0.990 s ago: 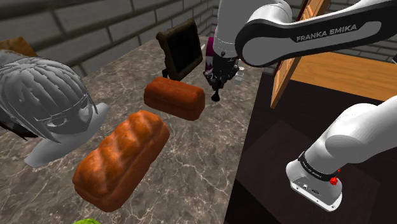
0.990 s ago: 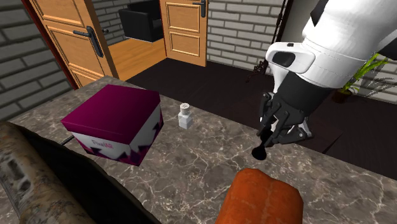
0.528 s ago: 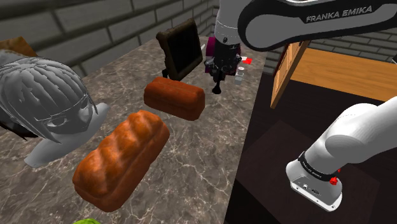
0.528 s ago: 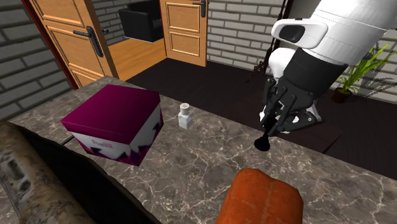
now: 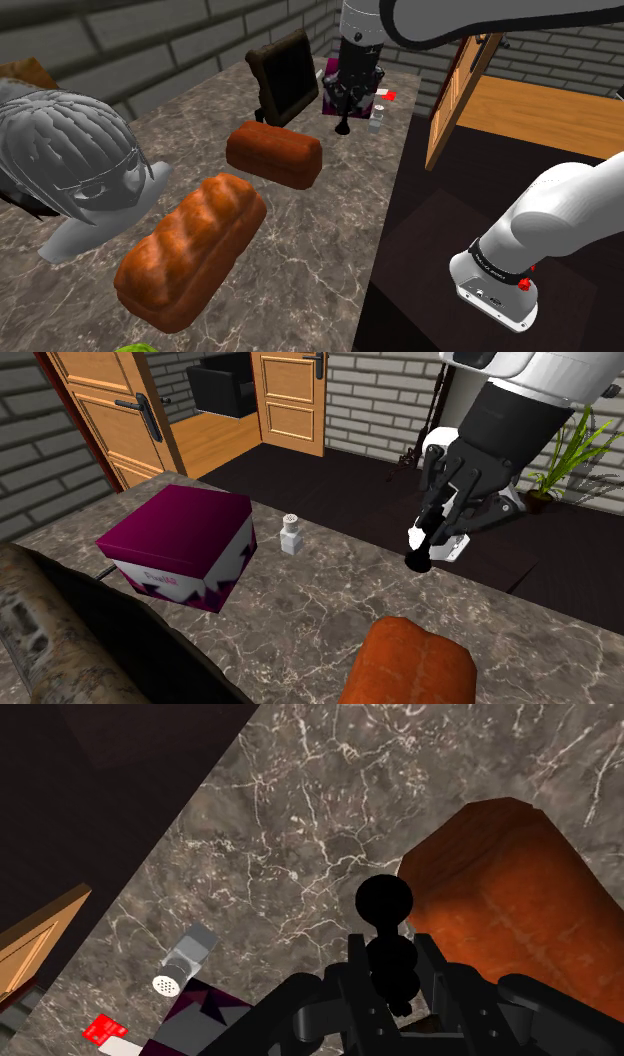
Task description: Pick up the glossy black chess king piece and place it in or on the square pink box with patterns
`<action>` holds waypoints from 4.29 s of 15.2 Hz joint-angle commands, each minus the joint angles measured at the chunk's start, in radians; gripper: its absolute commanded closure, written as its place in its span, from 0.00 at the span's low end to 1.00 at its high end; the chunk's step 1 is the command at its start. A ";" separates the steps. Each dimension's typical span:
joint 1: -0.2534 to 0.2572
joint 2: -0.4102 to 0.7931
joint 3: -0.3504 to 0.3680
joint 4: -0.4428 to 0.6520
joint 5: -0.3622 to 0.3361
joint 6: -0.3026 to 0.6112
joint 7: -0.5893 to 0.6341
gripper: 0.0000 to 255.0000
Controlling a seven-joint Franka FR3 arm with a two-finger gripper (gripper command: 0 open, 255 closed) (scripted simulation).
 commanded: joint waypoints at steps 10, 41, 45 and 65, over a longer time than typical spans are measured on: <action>-0.008 0.020 -0.006 0.168 -0.008 -0.149 -0.013 1.00; -0.225 0.754 -0.266 1.043 -0.143 -0.255 -0.492 1.00; -0.233 0.917 -0.280 1.285 -0.153 -0.330 -0.538 1.00; -0.266 0.785 -0.277 0.858 -0.138 -0.036 -0.512 1.00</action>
